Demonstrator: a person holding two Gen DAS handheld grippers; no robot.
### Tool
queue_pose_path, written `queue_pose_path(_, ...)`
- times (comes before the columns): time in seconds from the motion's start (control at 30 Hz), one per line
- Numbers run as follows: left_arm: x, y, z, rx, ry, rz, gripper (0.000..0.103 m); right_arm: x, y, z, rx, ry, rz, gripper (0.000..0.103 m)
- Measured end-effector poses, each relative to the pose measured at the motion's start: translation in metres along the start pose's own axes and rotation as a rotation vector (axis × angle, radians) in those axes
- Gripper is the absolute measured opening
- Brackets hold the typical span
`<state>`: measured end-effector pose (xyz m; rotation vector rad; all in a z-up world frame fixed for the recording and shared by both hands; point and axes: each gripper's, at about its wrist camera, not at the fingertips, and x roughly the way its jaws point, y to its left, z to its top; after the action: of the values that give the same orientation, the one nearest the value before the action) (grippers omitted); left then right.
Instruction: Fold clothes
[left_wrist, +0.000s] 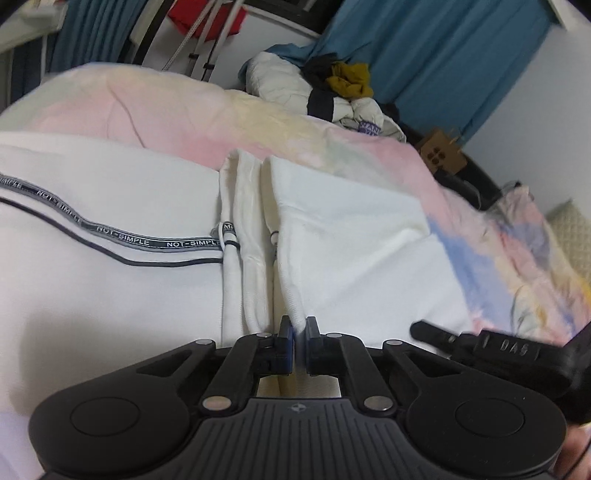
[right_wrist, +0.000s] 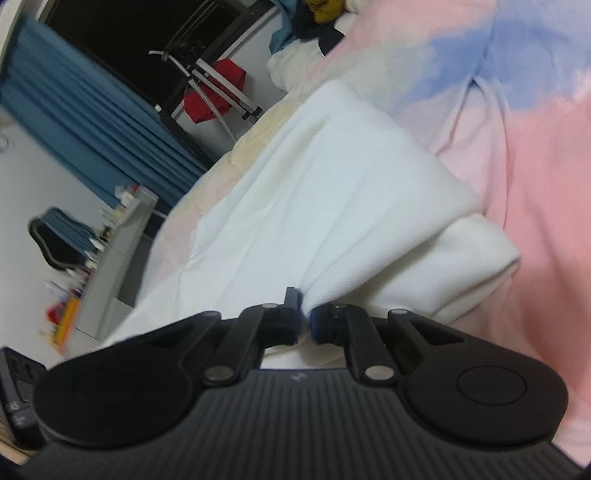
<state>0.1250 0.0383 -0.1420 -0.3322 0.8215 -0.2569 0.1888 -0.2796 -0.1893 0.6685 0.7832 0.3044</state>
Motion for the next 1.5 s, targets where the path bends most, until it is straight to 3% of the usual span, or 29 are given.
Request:
queue_pose_path(0.17,0.001,-0.001,-0.004,0.022,-0.017,0.002,0.008,0.004,0.002,-0.003,-0.03,0.018,-0.038,0.011)
queue_pose_path(0.3,-0.019,0.0,-0.005,-0.004,-0.05,0.007,0.022,-0.003,0.012,-0.006,-0.087,0.016,-0.075,0.012)
queue_pose_path(0.4,-0.047,0.007,-0.006,-0.06,-0.086,-0.001,0.027,-0.014,0.022,-0.013,-0.155,0.009,-0.107,0.013)
queue_pose_path(0.47,-0.069,0.016,-0.005,-0.112,-0.107,0.007,0.044,-0.02,0.027,-0.016,-0.164,0.014,-0.109,0.013)
queue_pose_path(0.57,-0.105,0.035,-0.002,-0.183,-0.137,0.066,0.058,-0.03,0.034,-0.021,-0.164,0.029,-0.09,0.013)
queue_pose_path(0.67,-0.138,0.064,-0.001,-0.273,-0.165,0.126,0.078,-0.038,0.046,-0.027,-0.201,0.037,-0.058,0.013)
queue_pose_path(0.87,-0.187,0.119,-0.015,-0.455,-0.276,0.19,0.082,-0.044,0.074,-0.039,-0.295,0.054,0.034,0.013)
queue_pose_path(0.97,-0.195,0.129,-0.019,-0.52,-0.312,0.223,0.083,-0.05,0.089,-0.041,-0.398,-0.024,0.052,0.013)
queue_pose_path(1.1,-0.2,0.14,-0.023,-0.601,-0.339,0.228,0.09,-0.047,0.095,-0.034,-0.521,-0.154,-0.016,0.013)
queue_pose_path(1.17,-0.199,0.147,-0.025,-0.634,-0.331,0.22,0.091,-0.033,0.088,-0.029,-0.544,-0.173,-0.077,0.013)
queue_pose_path(1.3,-0.198,0.162,-0.035,-0.731,-0.326,0.199,0.091,0.016,0.061,-0.022,-0.448,-0.019,-0.161,0.011)
queue_pose_path(1.5,-0.202,0.174,-0.044,-0.784,-0.349,0.249,0.091,0.019,0.064,-0.031,-0.491,-0.013,-0.17,0.011)
